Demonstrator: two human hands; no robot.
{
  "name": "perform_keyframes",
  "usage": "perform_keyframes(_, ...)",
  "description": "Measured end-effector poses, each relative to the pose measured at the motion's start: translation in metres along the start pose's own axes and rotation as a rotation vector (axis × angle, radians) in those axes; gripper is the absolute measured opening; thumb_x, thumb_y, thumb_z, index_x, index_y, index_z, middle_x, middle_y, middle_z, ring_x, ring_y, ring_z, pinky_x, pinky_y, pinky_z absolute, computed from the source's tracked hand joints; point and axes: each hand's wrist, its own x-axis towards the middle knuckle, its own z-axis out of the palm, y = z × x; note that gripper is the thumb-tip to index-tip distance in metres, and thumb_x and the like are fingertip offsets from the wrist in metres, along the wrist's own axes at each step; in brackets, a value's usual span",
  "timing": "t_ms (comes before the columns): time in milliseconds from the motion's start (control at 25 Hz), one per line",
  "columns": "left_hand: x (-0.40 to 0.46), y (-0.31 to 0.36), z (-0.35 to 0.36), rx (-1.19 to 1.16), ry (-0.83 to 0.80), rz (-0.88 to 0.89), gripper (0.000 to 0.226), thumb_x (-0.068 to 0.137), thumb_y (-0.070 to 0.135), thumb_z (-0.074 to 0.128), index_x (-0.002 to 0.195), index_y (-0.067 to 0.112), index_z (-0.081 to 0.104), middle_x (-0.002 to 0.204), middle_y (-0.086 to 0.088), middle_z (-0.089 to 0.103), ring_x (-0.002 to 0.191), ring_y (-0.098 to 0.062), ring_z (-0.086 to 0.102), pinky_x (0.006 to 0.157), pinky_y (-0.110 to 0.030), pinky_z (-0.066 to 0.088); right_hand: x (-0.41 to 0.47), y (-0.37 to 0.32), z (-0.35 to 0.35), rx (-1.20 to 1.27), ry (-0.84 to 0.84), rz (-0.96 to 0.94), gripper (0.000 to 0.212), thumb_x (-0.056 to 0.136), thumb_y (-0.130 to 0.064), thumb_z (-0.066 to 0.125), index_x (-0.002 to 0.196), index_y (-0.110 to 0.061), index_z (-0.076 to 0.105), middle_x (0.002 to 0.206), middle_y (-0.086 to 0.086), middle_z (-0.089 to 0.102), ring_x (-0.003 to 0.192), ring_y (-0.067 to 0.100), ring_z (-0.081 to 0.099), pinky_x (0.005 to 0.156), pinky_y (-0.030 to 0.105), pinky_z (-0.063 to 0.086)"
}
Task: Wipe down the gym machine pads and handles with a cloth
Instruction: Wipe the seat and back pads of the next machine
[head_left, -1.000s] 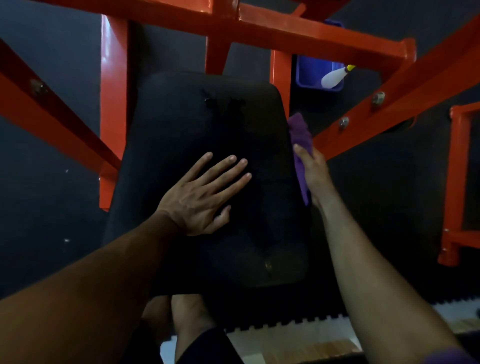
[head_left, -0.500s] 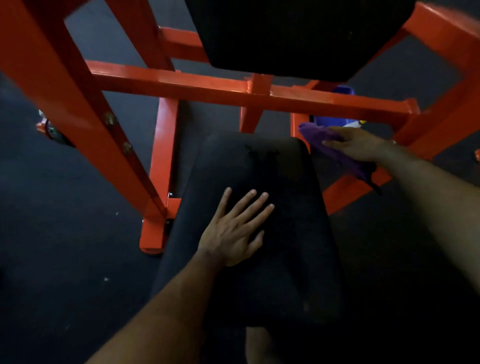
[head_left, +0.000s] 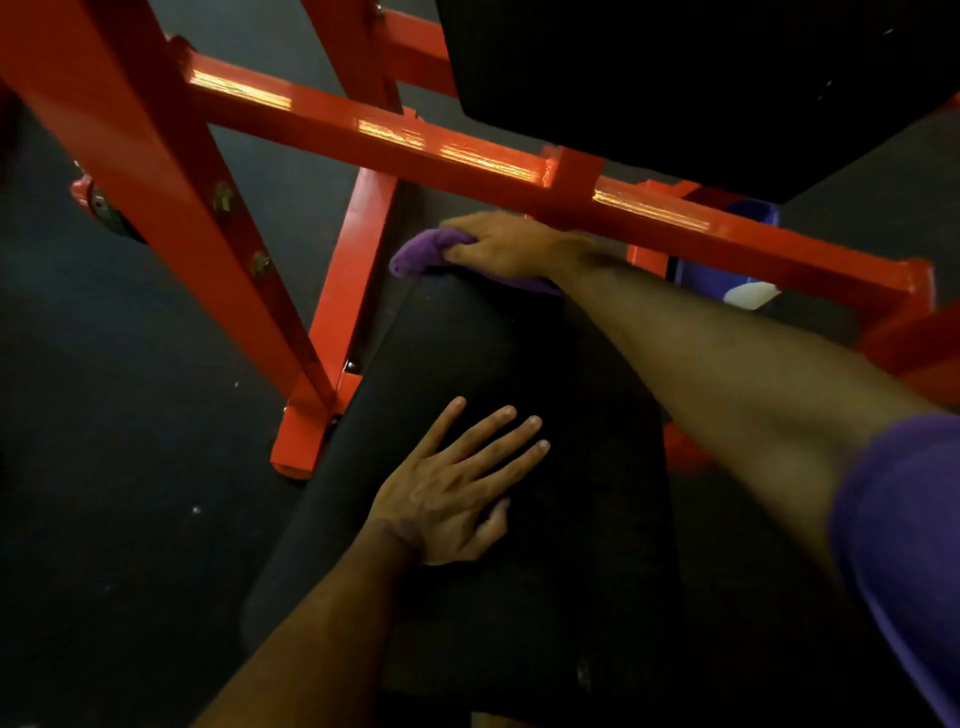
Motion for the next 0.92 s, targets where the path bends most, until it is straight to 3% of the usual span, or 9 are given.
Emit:
perform_keyframes(160, 0.002, -0.002, 0.0, 0.002, -0.048, -0.009, 0.073, 0.1, 0.043, 0.043, 0.165, 0.026, 0.017, 0.172, 0.006, 0.015, 0.16, -0.018, 0.007, 0.127, -0.058, 0.009, -0.033, 0.02, -0.008, -0.021, 0.0, 0.048, 0.033, 0.104, -0.035, 0.052, 0.135, -0.026, 0.058, 0.121, -0.011, 0.054, 0.11, 0.009, 0.049, 0.095, 0.03, 0.036)
perform_keyframes(360, 0.003, -0.004, 0.004, -0.016, -0.018, 0.003, 0.073, 0.099, 0.043, 0.041, 0.165, 0.025, 0.017, 0.172, 0.006, 0.015, 0.16, -0.016, 0.005, 0.127, -0.057, 0.006, -0.12, 0.089, -0.016, 0.046, 0.056, 0.279, 0.021, 0.102, -0.036, 0.056, 0.12, -0.03, 0.064, 0.108, -0.005, 0.068, 0.104, 0.021, 0.062, 0.081, 0.027, 0.045)
perform_keyframes(520, 0.002, -0.005, 0.005, -0.034, -0.022, -0.004, 0.073, 0.099, 0.043, 0.041, 0.165, 0.024, 0.016, 0.172, 0.006, 0.015, 0.16, -0.017, 0.005, 0.127, -0.058, 0.006, -0.045, 0.033, -0.008, 0.046, 0.035, 0.078, 0.027, 0.103, -0.029, 0.053, 0.129, -0.03, 0.062, 0.13, -0.003, 0.063, 0.112, 0.011, 0.055, 0.1, 0.032, 0.04)
perform_keyframes(680, 0.0, -0.006, 0.004, -0.036, -0.032, -0.007, 0.072, 0.1, 0.042, 0.041, 0.165, 0.025, 0.016, 0.172, 0.006, 0.015, 0.16, -0.017, 0.005, 0.127, -0.058, 0.007, 0.016, -0.028, 0.006, -0.035, 0.012, -0.063, 0.022, 0.096, -0.036, 0.058, 0.115, -0.033, 0.069, 0.114, -0.011, 0.07, 0.103, 0.006, 0.062, 0.099, 0.034, 0.048)
perform_keyframes(800, 0.004, -0.003, 0.004, -0.056, -0.006, 0.003, 0.072, 0.099, 0.041, 0.042, 0.165, 0.024, 0.018, 0.172, 0.006, 0.016, 0.16, -0.017, 0.007, 0.127, -0.057, 0.006, -0.024, 0.009, -0.003, -0.003, 0.046, 0.038, 0.024, 0.102, -0.034, 0.056, 0.125, -0.029, 0.064, 0.112, -0.01, 0.064, 0.094, 0.002, 0.058, 0.089, 0.03, 0.047)
perform_keyframes(920, -0.001, -0.006, 0.006, -0.048, 0.029, 0.002, 0.072, 0.097, 0.039, 0.044, 0.164, 0.023, 0.025, 0.171, 0.005, 0.021, 0.159, -0.017, 0.013, 0.128, -0.056, 0.006, -0.065, 0.036, 0.003, 0.044, 0.161, 0.145, 0.016, 0.101, -0.035, 0.059, 0.11, -0.028, 0.07, 0.105, -0.001, 0.07, 0.093, 0.015, 0.064, 0.096, 0.046, 0.05)
